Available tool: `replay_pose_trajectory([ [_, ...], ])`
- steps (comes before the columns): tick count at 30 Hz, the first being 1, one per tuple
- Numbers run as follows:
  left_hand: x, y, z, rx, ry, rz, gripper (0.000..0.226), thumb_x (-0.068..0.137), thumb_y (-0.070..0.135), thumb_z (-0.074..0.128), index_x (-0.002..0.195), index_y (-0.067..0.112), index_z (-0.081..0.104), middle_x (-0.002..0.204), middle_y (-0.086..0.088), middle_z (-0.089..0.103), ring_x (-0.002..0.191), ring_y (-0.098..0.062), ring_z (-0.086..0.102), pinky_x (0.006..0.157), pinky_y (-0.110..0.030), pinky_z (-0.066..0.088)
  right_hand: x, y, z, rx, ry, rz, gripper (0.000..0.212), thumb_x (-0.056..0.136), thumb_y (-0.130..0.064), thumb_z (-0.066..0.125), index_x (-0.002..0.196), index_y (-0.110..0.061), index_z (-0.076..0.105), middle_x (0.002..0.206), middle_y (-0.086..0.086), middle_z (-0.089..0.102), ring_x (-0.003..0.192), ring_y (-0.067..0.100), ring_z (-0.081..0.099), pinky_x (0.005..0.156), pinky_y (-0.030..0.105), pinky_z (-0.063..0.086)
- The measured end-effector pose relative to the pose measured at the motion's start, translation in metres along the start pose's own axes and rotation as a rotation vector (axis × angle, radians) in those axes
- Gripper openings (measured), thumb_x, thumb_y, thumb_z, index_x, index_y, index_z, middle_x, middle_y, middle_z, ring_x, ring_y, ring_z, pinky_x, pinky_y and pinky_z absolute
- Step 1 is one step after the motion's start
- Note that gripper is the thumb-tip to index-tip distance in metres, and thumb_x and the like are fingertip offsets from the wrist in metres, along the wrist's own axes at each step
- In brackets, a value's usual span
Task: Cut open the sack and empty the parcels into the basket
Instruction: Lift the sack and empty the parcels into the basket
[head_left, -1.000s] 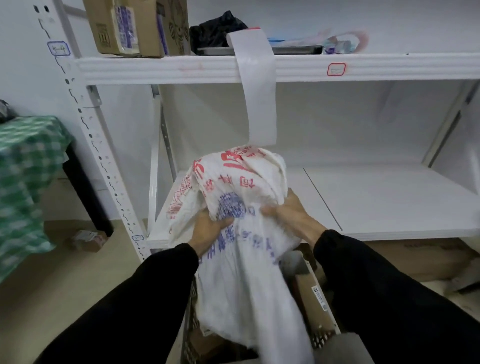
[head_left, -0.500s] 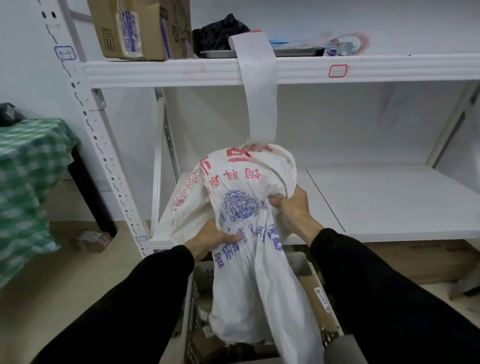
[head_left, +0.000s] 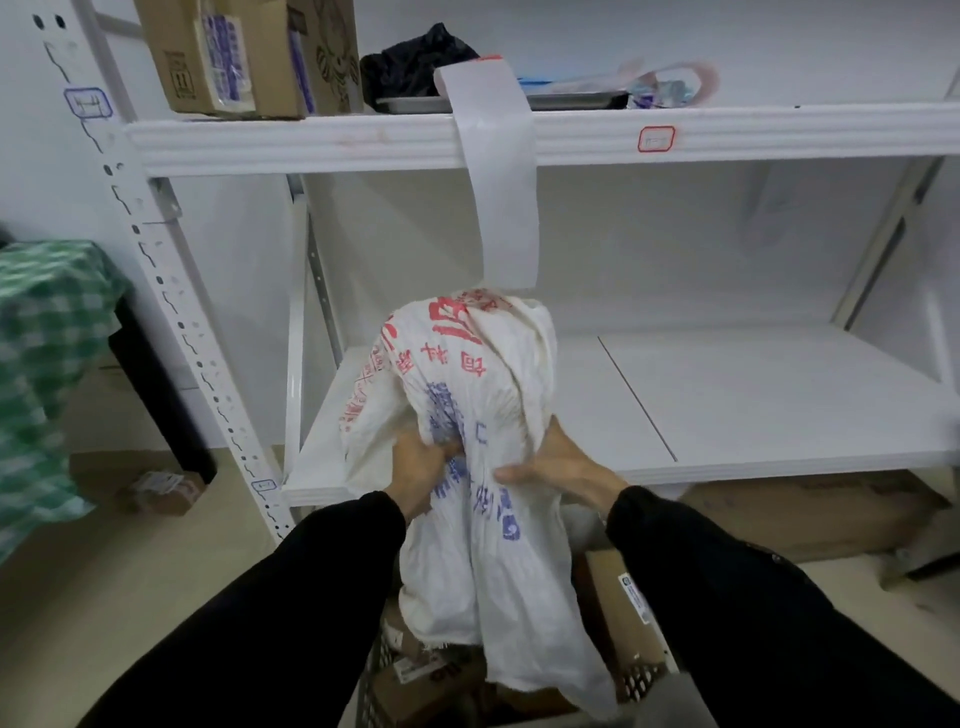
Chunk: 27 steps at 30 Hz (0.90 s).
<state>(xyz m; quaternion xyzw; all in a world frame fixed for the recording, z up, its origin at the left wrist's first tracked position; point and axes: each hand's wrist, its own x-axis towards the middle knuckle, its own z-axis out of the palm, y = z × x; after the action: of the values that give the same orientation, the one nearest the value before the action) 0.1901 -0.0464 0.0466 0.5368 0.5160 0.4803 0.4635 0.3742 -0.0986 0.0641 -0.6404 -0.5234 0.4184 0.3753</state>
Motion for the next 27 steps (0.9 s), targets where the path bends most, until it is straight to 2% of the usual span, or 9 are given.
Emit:
replay_pose_trajectory([
  [2, -0.004, 0.003, 0.008, 0.068, -0.058, 0.025, 0.023, 0.079, -0.008, 0.063, 0.076, 0.013, 0.072, 0.086, -0.012, 0.075, 0.085, -0.029, 0.072, 0.072, -0.042, 0.059, 0.003, 0.001, 0.022, -0.038, 0.1, -0.064, 0.1, 0.058, -0.019, 0.092, 0.142, -0.014, 0.038, 0.133, -0.004, 0.053, 0.121, 0.017, 0.052, 0.101, 0.028, 0.043],
  [5, 0.001, 0.024, 0.002, -0.013, 0.003, 0.045, 0.024, 0.078, -0.014, 0.066, 0.092, 0.004, 0.073, 0.097, -0.013, 0.075, 0.089, -0.028, 0.071, 0.076, -0.04, 0.06, 0.009, -0.026, 0.018, 0.044, 0.366, -0.112, 0.054, 0.069, -0.001, 0.082, 0.118, -0.006, 0.061, 0.11, 0.005, 0.069, 0.093, 0.019, 0.067, 0.075, 0.022, 0.053],
  [8, 0.013, 0.043, -0.02, -0.079, 0.008, 0.091, 0.018, 0.084, -0.002, 0.072, 0.1, 0.006, 0.071, 0.094, -0.005, 0.074, 0.087, -0.021, 0.072, 0.079, -0.033, 0.058, 0.013, -0.057, -0.009, 0.229, 0.505, -0.217, 0.032, 0.074, 0.002, 0.078, 0.102, -0.008, 0.065, 0.09, 0.001, 0.069, 0.068, 0.006, 0.062, 0.051, 0.01, 0.048],
  [11, 0.009, 0.041, -0.027, 0.032, -0.058, 0.101, 0.023, 0.084, 0.001, 0.074, 0.106, 0.006, 0.071, 0.093, -0.001, 0.074, 0.088, -0.019, 0.071, 0.074, -0.027, 0.059, 0.007, -0.052, -0.001, 0.218, 0.468, -0.192, 0.028, 0.079, -0.001, 0.076, 0.102, -0.012, 0.064, 0.094, 0.003, 0.07, 0.073, 0.013, 0.064, 0.052, 0.013, 0.05],
  [14, 0.007, 0.043, -0.026, -0.101, 0.04, 0.053, 0.029, 0.084, -0.004, 0.072, 0.112, 0.001, 0.068, 0.097, -0.007, 0.073, 0.083, -0.018, 0.071, 0.061, -0.022, 0.059, 0.004, -0.048, 0.009, 0.256, 0.457, -0.13, 0.024, 0.083, 0.001, 0.071, 0.097, -0.015, 0.062, 0.098, 0.009, 0.071, 0.07, 0.021, 0.064, 0.05, 0.025, 0.052],
  [18, 0.014, 0.052, -0.028, 0.004, -0.005, 0.13, 0.033, 0.083, 0.001, 0.075, 0.115, 0.004, 0.067, 0.1, -0.002, 0.073, 0.089, -0.017, 0.07, 0.083, -0.033, 0.058, 0.005, -0.067, 0.003, 0.293, 0.503, -0.155, 0.022, 0.085, -0.001, 0.068, 0.096, -0.019, 0.059, 0.099, 0.008, 0.069, 0.069, 0.026, 0.064, 0.051, 0.032, 0.055],
  [21, 0.016, 0.063, -0.035, -0.119, 0.065, 0.115, 0.026, 0.085, -0.001, 0.072, 0.109, 0.008, 0.07, 0.104, -0.008, 0.074, 0.096, -0.025, 0.071, 0.087, -0.04, 0.057, 0.005, -0.071, 0.001, 0.283, 0.52, -0.177, 0.025, 0.086, -0.002, 0.067, 0.103, -0.018, 0.059, 0.101, 0.002, 0.067, 0.088, 0.027, 0.068, 0.075, 0.043, 0.06],
  [24, 0.02, 0.068, -0.044, -0.186, -0.04, 0.084, 0.026, 0.084, 0.002, 0.075, 0.108, 0.01, 0.07, 0.105, -0.008, 0.075, 0.096, -0.025, 0.072, 0.085, -0.039, 0.058, 0.004, -0.081, -0.004, 0.319, 0.473, -0.231, 0.028, 0.086, -0.002, 0.068, 0.11, -0.015, 0.06, 0.101, 0.0, 0.068, 0.08, 0.016, 0.066, 0.068, 0.032, 0.06],
  [27, 0.011, 0.049, -0.059, -0.102, -0.276, -0.125, 0.045, 0.076, 0.009, 0.083, 0.118, 0.012, 0.067, 0.111, -0.007, 0.075, 0.099, -0.027, 0.072, 0.084, -0.041, 0.059, 0.001, -0.079, -0.002, 0.502, 0.384, -0.191, 0.03, 0.085, 0.001, 0.068, 0.112, -0.01, 0.061, 0.098, 0.002, 0.071, 0.079, 0.018, 0.067, 0.07, 0.039, 0.059],
])
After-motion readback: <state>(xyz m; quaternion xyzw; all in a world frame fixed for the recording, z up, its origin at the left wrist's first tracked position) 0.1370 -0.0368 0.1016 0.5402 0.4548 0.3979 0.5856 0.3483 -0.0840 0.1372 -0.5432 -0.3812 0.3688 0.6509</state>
